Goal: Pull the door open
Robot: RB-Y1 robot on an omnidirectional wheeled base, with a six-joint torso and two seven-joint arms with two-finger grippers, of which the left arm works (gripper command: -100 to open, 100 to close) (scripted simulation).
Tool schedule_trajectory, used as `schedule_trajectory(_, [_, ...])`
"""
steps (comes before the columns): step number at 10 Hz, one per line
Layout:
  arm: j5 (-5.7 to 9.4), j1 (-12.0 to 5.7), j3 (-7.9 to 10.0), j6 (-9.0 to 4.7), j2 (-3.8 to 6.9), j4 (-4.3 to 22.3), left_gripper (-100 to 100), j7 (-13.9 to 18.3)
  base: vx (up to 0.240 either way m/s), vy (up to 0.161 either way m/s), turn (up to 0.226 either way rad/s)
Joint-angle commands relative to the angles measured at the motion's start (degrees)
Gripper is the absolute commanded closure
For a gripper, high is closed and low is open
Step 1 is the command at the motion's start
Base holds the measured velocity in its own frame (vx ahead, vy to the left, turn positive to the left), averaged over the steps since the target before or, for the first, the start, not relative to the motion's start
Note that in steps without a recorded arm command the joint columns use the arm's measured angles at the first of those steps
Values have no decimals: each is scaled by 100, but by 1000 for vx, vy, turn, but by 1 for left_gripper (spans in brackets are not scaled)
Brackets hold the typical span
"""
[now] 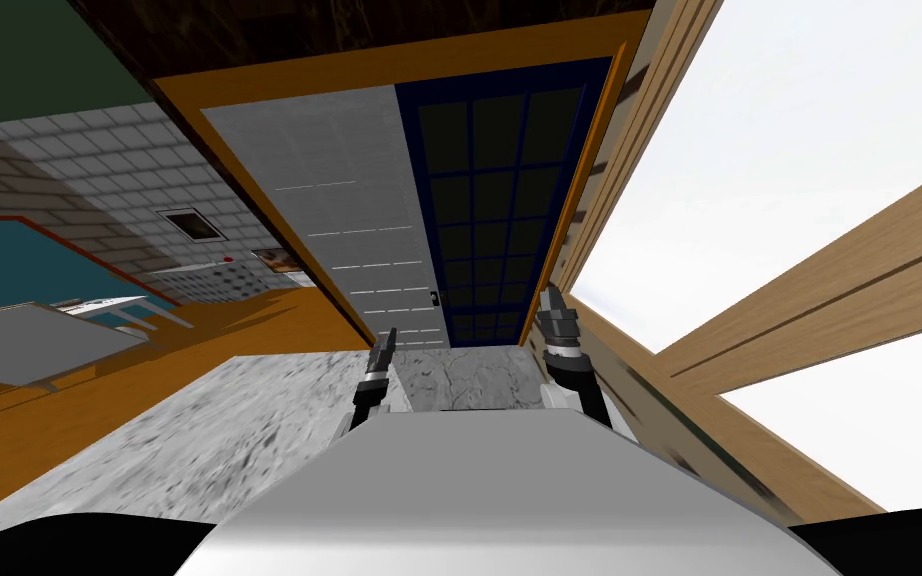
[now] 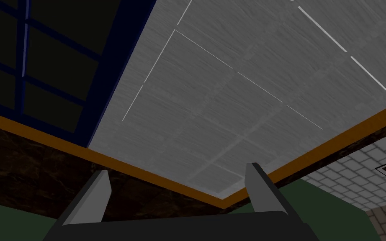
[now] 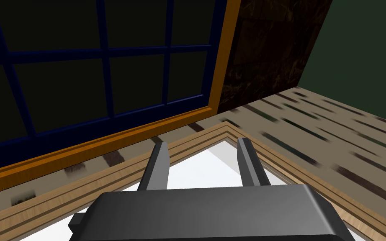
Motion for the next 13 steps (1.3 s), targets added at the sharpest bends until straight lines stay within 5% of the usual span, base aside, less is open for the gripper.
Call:
schedule_trajectory(1, [-37, -49, 32, -34, -4, 173, -100, -174, 54, -1, -32])
schedule_trajectory(13, [-353, -532, 403, -399, -29, 1932, -100, -1802, 99, 6, -59])
